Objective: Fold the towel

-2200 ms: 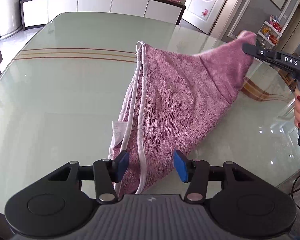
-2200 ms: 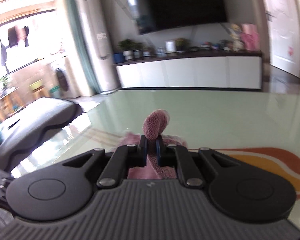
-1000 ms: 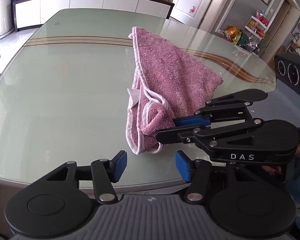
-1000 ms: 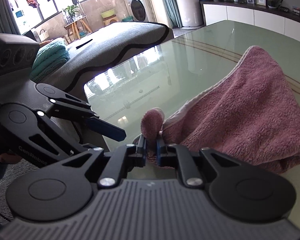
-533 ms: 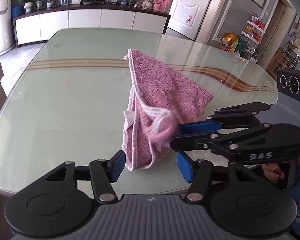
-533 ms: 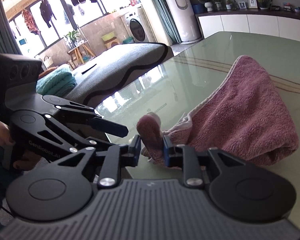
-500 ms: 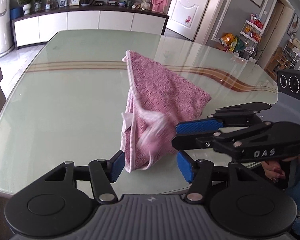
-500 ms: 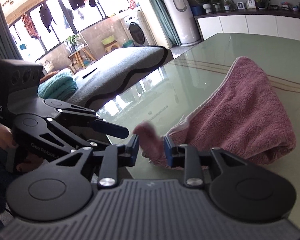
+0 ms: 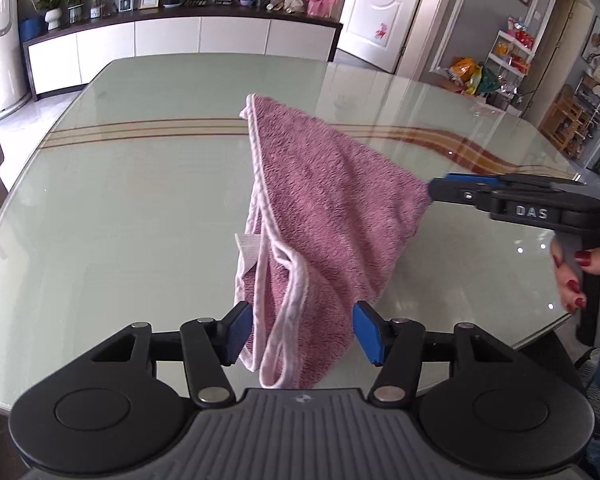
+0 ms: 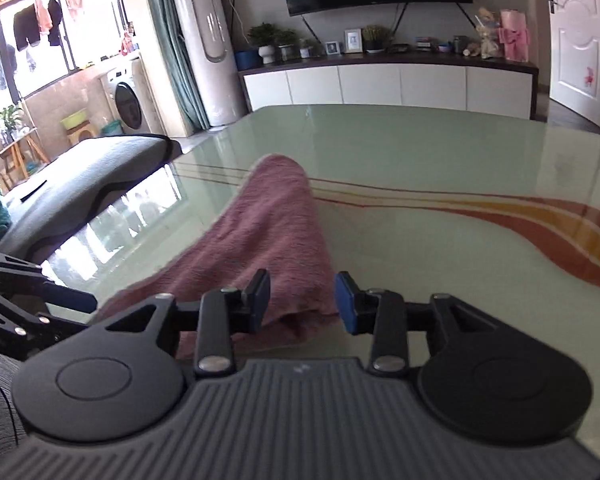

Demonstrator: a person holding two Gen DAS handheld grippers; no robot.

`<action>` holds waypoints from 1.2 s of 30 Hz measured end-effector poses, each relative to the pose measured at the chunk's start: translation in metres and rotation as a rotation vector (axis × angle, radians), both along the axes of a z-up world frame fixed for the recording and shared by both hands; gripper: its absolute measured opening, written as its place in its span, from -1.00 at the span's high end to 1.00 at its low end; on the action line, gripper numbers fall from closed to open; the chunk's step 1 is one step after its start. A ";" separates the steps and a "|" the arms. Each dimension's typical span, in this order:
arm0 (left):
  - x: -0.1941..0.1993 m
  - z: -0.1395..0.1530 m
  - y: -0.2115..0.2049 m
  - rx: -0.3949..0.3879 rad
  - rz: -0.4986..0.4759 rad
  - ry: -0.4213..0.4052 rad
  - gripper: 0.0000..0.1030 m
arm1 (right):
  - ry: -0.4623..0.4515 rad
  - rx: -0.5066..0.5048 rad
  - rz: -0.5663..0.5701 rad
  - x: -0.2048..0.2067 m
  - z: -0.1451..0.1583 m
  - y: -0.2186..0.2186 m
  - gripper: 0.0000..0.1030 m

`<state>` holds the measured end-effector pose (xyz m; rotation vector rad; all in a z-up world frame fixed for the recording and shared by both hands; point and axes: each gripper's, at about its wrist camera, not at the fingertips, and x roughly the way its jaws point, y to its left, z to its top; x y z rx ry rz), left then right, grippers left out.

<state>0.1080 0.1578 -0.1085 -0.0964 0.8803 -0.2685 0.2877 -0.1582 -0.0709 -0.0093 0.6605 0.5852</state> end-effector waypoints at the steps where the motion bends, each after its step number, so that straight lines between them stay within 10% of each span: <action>1: 0.002 -0.001 0.002 -0.013 0.005 0.003 -0.06 | 0.010 -0.009 0.008 0.000 -0.005 -0.001 0.12; 8: 0.010 -0.011 0.005 -0.038 0.002 0.065 0.47 | 0.054 -0.023 0.026 0.003 -0.027 0.007 0.16; 12: 0.009 -0.006 0.012 -0.047 0.052 0.070 0.76 | 0.074 0.006 0.035 0.016 -0.030 0.012 0.70; 23: 0.005 -0.011 0.018 -0.012 0.064 0.111 0.79 | -0.051 -0.204 0.037 -0.002 -0.034 0.032 0.74; 28: 0.000 -0.002 0.022 -0.021 0.080 0.082 0.61 | -0.024 -0.159 0.006 0.001 -0.025 0.021 0.41; 36: -0.001 0.026 0.021 0.055 0.049 -0.039 0.24 | -0.085 -0.046 0.061 -0.019 0.015 0.024 0.54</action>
